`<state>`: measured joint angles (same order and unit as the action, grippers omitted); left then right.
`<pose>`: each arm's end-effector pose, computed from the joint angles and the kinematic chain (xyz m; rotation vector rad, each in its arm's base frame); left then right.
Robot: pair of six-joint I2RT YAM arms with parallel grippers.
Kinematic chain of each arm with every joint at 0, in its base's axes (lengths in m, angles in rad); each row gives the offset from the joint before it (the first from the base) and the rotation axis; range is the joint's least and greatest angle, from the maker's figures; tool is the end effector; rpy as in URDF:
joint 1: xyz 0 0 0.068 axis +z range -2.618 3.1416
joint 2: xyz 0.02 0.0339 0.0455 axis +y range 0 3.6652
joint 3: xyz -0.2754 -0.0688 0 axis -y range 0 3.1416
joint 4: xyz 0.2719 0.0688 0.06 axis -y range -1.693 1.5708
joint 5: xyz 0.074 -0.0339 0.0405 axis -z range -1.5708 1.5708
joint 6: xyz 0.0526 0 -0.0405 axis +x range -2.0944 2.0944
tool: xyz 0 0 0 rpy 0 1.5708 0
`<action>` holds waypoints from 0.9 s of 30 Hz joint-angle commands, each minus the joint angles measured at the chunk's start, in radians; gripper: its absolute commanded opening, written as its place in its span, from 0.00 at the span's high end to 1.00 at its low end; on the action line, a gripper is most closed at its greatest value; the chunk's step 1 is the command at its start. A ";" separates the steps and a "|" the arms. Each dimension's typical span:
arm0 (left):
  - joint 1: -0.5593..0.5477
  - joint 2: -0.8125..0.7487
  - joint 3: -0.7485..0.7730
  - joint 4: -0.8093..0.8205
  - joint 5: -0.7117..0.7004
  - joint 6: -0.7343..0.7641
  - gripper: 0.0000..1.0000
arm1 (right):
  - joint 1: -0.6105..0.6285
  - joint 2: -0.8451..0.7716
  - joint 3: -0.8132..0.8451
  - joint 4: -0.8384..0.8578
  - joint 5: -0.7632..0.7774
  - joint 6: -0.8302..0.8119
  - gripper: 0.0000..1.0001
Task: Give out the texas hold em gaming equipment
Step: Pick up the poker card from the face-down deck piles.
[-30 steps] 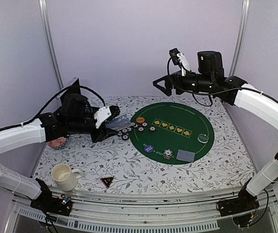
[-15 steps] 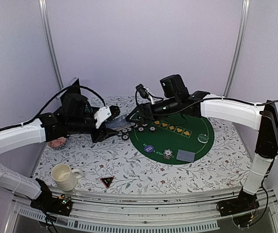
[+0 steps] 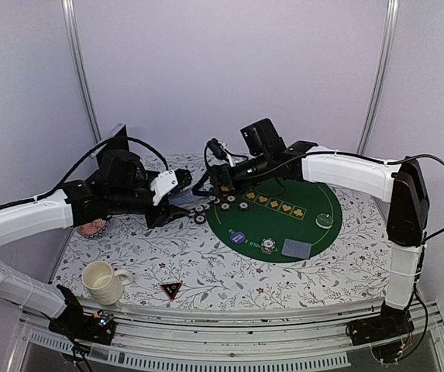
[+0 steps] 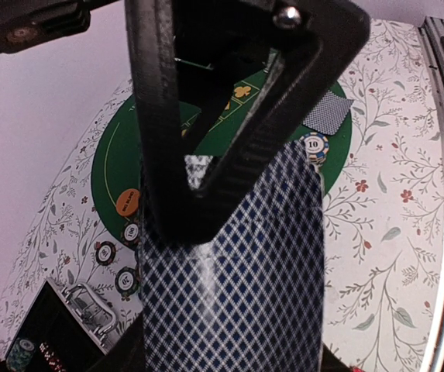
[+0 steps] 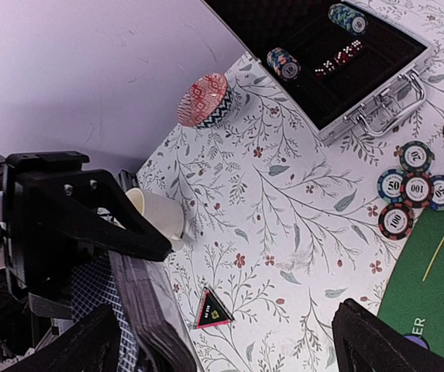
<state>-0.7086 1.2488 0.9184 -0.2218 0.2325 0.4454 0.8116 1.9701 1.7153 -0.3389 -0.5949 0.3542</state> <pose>0.2321 -0.2149 0.2776 1.2772 1.7079 -0.4023 0.3247 0.3850 0.2910 -0.8941 2.1739 1.2725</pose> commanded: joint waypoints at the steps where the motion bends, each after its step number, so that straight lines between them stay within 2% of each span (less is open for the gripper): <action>1: 0.003 -0.003 -0.007 0.028 0.011 0.010 0.55 | 0.005 0.008 0.021 -0.088 0.055 -0.033 0.04; 10: 0.003 -0.006 -0.009 0.027 0.005 0.014 0.55 | -0.026 -0.043 0.003 -0.128 0.105 -0.050 0.21; 16: 0.004 -0.005 -0.009 0.028 0.006 0.013 0.55 | -0.026 -0.042 0.029 -0.121 0.026 -0.051 0.47; 27: 0.003 -0.005 -0.009 0.027 0.008 0.014 0.55 | -0.019 -0.039 0.053 -0.080 -0.022 -0.041 0.38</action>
<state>-0.7086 1.2507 0.9112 -0.2234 0.2234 0.4492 0.7956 1.9556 1.7309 -0.4362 -0.6003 0.3138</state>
